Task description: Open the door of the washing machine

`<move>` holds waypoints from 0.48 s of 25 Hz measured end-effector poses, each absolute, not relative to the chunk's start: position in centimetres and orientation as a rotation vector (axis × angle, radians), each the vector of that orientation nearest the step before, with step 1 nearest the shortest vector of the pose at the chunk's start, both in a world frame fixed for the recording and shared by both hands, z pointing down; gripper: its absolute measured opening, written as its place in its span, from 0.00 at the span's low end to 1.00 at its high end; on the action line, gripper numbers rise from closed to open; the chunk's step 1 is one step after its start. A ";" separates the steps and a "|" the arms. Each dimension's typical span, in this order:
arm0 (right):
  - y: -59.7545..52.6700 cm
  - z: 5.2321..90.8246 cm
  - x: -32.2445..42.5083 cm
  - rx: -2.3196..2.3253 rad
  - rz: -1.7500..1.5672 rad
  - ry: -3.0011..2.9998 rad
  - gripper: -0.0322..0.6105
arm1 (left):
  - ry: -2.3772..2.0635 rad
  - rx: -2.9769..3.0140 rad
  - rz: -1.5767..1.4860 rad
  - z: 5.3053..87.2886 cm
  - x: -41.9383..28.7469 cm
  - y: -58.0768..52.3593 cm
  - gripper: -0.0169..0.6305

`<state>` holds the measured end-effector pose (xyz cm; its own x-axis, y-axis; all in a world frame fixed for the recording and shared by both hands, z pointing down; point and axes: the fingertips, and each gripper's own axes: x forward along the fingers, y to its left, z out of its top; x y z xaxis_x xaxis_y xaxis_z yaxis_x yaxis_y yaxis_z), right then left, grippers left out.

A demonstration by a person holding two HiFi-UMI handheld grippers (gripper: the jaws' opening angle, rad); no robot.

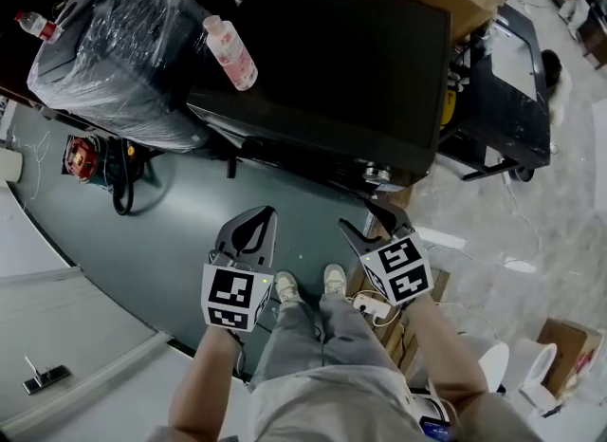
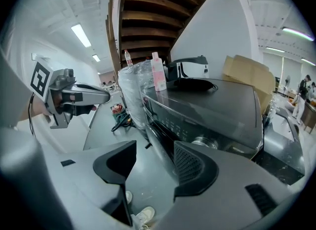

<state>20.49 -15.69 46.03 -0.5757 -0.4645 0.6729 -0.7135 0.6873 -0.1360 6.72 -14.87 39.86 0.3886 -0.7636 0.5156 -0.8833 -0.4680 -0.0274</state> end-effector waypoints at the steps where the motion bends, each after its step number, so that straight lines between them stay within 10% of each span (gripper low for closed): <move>1: -15.9 47.0 20.3 0.901 0.532 -2.272 0.45 | -1.450 2.390 0.692 40.7 6.4 -15.1 0.06; 12: -17.7 57.7 20.5 0.912 0.583 -2.151 0.45 | -1.366 2.355 0.731 49.6 5.1 -17.4 0.06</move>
<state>20.51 -17.73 57.74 -0.4928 -0.4280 0.7576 -0.7518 0.6478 -0.1230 5.09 -17.39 49.63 0.4113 -0.7065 0.5760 -0.8711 -0.4907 0.0201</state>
